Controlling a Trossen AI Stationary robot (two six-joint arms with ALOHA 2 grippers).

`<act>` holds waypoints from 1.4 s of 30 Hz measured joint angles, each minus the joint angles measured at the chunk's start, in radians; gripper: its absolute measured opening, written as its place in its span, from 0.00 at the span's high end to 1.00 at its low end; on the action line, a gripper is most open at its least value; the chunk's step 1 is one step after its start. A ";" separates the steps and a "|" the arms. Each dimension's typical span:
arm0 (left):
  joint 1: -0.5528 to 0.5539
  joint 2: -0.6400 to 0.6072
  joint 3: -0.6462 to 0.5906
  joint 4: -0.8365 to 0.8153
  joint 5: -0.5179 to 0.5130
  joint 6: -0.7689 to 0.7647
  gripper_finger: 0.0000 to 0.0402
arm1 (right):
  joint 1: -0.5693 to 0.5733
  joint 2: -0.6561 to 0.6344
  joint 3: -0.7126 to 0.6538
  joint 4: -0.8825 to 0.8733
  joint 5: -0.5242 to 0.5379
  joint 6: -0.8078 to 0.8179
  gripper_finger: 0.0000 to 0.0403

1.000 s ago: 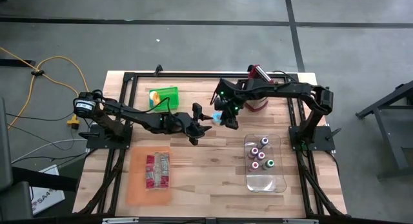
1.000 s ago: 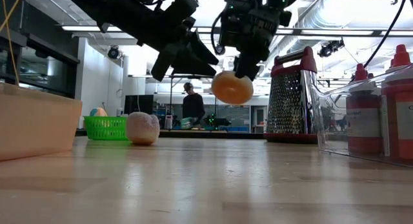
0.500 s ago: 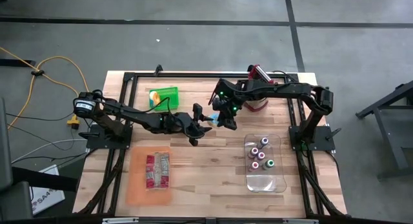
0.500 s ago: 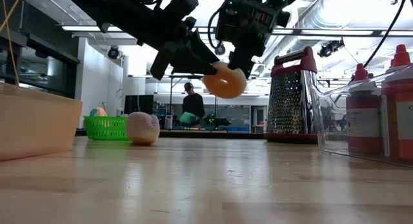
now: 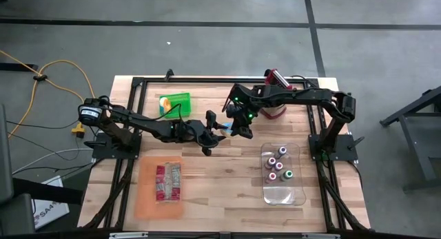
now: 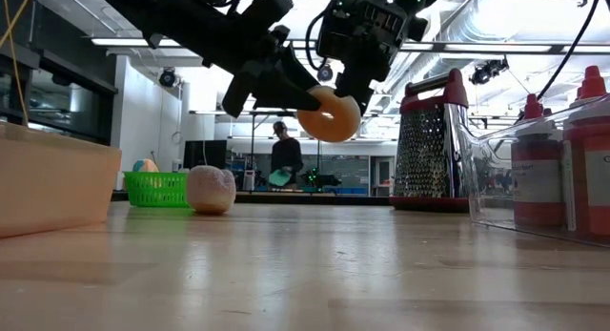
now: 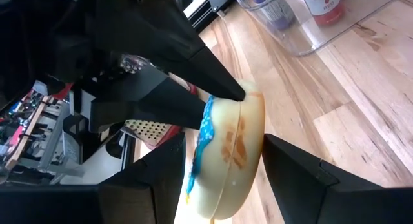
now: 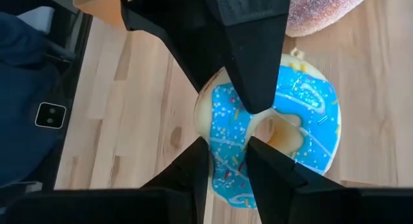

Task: Pick & Place Food Item
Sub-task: Put the light blue donut into the green basket

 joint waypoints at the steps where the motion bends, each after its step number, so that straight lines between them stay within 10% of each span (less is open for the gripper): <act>1: 0.000 0.000 0.000 0.000 0.000 -0.006 0.51 | 0.000 0.000 0.000 0.000 -0.001 0.000 0.77; 42: 0.000 0.000 0.001 -0.002 0.000 -0.009 0.71 | 0.000 0.000 0.000 -0.001 -0.034 0.019 0.77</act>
